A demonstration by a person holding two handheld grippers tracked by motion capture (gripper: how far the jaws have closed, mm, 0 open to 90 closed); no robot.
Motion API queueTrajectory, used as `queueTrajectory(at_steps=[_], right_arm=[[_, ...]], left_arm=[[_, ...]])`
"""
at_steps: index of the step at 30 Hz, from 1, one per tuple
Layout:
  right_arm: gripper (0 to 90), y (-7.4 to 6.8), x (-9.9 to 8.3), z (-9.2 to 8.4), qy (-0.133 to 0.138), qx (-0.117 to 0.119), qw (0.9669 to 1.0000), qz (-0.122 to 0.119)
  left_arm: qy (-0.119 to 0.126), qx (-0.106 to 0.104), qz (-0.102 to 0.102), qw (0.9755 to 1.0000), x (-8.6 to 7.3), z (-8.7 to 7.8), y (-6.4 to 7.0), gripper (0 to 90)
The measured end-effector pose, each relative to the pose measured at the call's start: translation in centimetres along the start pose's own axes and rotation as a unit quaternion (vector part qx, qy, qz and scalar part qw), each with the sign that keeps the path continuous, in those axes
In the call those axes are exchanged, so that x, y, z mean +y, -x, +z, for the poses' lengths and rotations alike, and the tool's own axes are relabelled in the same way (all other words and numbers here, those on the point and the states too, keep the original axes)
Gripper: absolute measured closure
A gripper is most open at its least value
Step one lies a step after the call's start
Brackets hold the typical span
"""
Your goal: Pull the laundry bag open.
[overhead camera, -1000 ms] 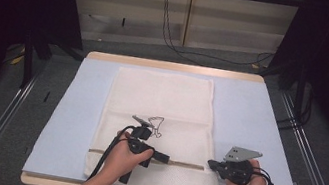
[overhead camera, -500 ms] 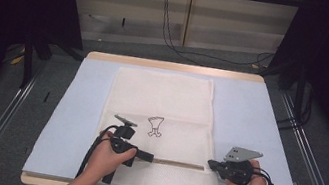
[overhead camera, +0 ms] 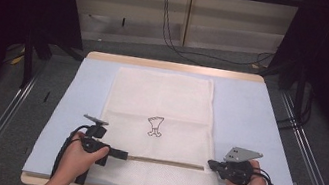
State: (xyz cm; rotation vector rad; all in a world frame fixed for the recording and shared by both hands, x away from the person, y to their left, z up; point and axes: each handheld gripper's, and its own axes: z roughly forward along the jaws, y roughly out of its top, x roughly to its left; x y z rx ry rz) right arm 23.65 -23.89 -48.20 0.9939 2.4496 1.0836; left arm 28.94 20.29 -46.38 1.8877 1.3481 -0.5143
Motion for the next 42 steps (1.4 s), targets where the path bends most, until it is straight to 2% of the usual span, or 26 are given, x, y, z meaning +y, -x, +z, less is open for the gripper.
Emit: queueTrajectory(at_steps=[3,4,8,10,11,12,15,17,18,20,21,22,26,29,32,34,39,42], right_arm=[[90.0,0.0,0.0,0.0,0.000,0.001,1.0000,-0.001],[90.0,-0.1,0.0,0.0,0.000,0.000,1.0000,-0.002],[90.0,0.0,0.0,0.0,0.001,0.000,1.0000,-0.002],[90.0,0.0,0.0,0.0,-0.001,0.001,1.0000,0.001],[90.0,0.0,0.0,0.0,-0.001,0.001,1.0000,0.001],[90.0,0.0,0.0,0.0,0.000,0.001,1.0000,0.000],[90.0,-0.1,0.0,0.0,0.002,0.001,1.0000,-0.003],[90.0,-0.1,0.0,0.0,0.000,-0.002,1.0000,-0.003],[90.0,-0.1,0.0,0.0,0.001,-0.002,1.0000,-0.003],[90.0,-0.1,0.0,0.0,0.001,-0.002,1.0000,-0.003],[90.0,-0.1,0.0,0.0,0.001,-0.003,1.0000,-0.003],[90.0,-0.2,0.0,0.0,0.000,-0.004,1.0000,-0.003],[90.0,-0.2,0.0,0.0,0.000,-0.003,1.0000,-0.005],[90.0,-0.2,0.0,0.0,-0.001,-0.003,1.0000,-0.005],[90.0,-0.2,0.0,0.0,-0.001,-0.003,1.0000,-0.005],[90.0,-0.2,0.0,0.0,-0.001,-0.003,1.0000,-0.005],[90.0,-0.1,0.0,0.0,-0.001,-0.003,1.0000,-0.005],[90.0,-0.1,0.0,0.0,-0.001,-0.003,1.0000,-0.005]], left_arm=[[0.006,0.007,-0.002,1.0000,-0.2,-0.7,-0.6,87.3],[0.008,0.004,-0.015,0.9999,-0.5,-1.4,-1.2,87.3],[0.018,0.011,-0.025,0.9995,-0.9,-2.3,-1.8,87.3],[0.026,0.015,-0.026,0.9992,-1.2,-3.3,-2.3,87.3],[0.026,0.015,-0.026,0.9992,-1.2,-3.3,-2.3,87.3],[0.028,0.022,-0.022,0.9991,-1.3,-3.7,-2.4,87.3],[0.040,0.032,-0.039,0.9979,-1.8,-5.0,-3.1,87.3],[0.042,0.037,-0.035,0.9978,-1.9,-5.3,-3.5,87.3],[0.046,0.030,-0.050,0.9972,-2.2,-5.8,-4.0,87.3],[0.044,0.036,-0.053,0.9970,-2.4,-6.0,-4.3,87.3],[0.046,0.031,-0.052,0.9971,-2.5,-6.2,-4.6,87.3],[0.050,0.028,-0.062,0.9964,-2.6,-6.3,-4.7,87.3],[0.057,0.032,-0.073,0.9952,-3.0,-6.8,-5.4,87.3],[0.059,0.031,-0.071,0.9952,-3.1,-7.0,-5.7,87.3],[0.060,0.028,-0.079,0.9947,-3.2,-7.2,-5.8,87.3],[0.059,0.041,-0.073,0.9947,-3.2,-7.5,-5.8,87.3],[0.071,0.046,-0.074,0.9937,-3.3,-8.3,-6.0,87.3],[0.076,0.041,-0.088,0.9924,-3.2,-8.5,-6.1,87.3]])
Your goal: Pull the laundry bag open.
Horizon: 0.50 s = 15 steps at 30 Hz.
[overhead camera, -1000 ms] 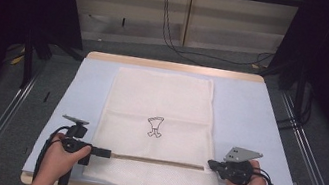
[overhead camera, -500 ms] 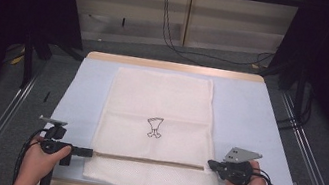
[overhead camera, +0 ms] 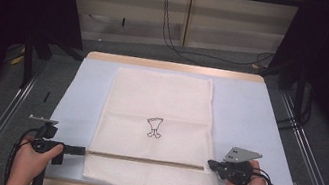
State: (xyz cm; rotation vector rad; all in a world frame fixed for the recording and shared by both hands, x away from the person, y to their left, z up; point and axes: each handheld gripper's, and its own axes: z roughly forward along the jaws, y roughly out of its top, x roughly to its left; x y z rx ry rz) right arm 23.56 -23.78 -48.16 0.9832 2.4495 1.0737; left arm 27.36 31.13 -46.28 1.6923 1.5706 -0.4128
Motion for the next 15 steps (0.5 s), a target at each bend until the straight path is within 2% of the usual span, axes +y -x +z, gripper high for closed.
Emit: queueTrajectory(at_steps=[4,5,6,9,12,13,14,15], right_arm=[[90.0,0.0,0.0,0.0,-0.001,0.000,1.0000,0.000],[90.0,0.0,0.0,0.0,0.000,-0.001,1.0000,0.000],[90.0,0.0,0.0,0.0,-0.001,-0.001,1.0000,0.002],[90.0,0.1,0.0,0.0,0.000,0.002,1.0000,0.001],[90.0,0.1,-0.1,0.0,0.005,0.003,1.0000,-0.003],[90.0,0.1,-0.1,0.0,0.009,0.003,0.9999,-0.008],[73.0,0.2,-0.1,-0.3,0.020,-0.003,0.9996,-0.019],[66.6,0.2,0.0,-0.5,0.025,-0.011,0.9994,-0.022]], left_arm=[[-0.006,0.005,0.009,0.9999,0.1,-0.2,-0.2,87.3],[-0.001,0.007,0.006,1.0000,0.2,-0.4,-0.2,87.3],[-0.002,0.023,0.011,0.9997,0.2,-0.8,-0.5,87.3],[0.002,0.011,-0.001,0.9999,0.1,-0.8,-0.9,87.2],[0.002,0.014,0.014,0.9998,0.1,-0.8,-0.3,85.6],[0.011,0.013,0.026,0.9995,0.2,-0.9,-0.2,78.9],[0.031,0.030,0.059,0.9973,0.4,-1.1,-0.4,69.3],[0.031,0.030,0.059,0.9973,0.4,-1.1,-0.4,66.3]])
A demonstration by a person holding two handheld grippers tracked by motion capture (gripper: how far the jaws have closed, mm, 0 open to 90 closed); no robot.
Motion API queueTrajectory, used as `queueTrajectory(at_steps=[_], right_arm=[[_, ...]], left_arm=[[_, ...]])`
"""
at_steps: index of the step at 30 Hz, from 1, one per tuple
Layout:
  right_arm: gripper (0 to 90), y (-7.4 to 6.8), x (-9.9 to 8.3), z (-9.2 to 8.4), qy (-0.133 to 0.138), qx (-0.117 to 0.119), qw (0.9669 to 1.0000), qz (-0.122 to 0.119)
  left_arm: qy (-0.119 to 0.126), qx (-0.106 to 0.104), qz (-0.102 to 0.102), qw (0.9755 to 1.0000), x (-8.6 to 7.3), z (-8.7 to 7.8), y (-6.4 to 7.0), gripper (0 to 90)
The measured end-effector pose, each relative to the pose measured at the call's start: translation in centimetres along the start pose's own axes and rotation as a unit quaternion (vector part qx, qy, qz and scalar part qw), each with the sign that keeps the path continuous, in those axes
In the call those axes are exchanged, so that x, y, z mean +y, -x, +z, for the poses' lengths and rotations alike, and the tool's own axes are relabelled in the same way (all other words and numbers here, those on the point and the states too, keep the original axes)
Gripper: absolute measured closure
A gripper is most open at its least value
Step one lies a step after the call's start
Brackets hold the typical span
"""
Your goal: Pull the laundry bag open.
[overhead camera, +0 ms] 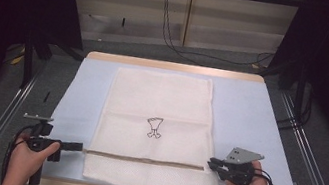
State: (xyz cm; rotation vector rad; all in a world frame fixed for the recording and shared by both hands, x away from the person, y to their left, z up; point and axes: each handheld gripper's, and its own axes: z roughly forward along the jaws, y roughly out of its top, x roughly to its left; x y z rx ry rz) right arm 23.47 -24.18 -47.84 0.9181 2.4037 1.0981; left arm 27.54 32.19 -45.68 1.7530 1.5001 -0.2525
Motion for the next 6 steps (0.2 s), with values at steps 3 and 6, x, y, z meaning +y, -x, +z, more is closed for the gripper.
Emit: queueTrajectory(at_steps=[3,6], right_arm=[[53.7,0.32,0.11,-0.41,0.008,-0.021,0.9996,0.016],[46.3,0.94,0.07,-0.76,0.017,-0.042,0.9987,0.026]], left_arm=[[0.049,0.014,0.023,0.9984,0.29,0.05,-0.45,50.4],[0.077,0.043,0.040,0.9953,0.61,0.32,-0.50,37.0]])
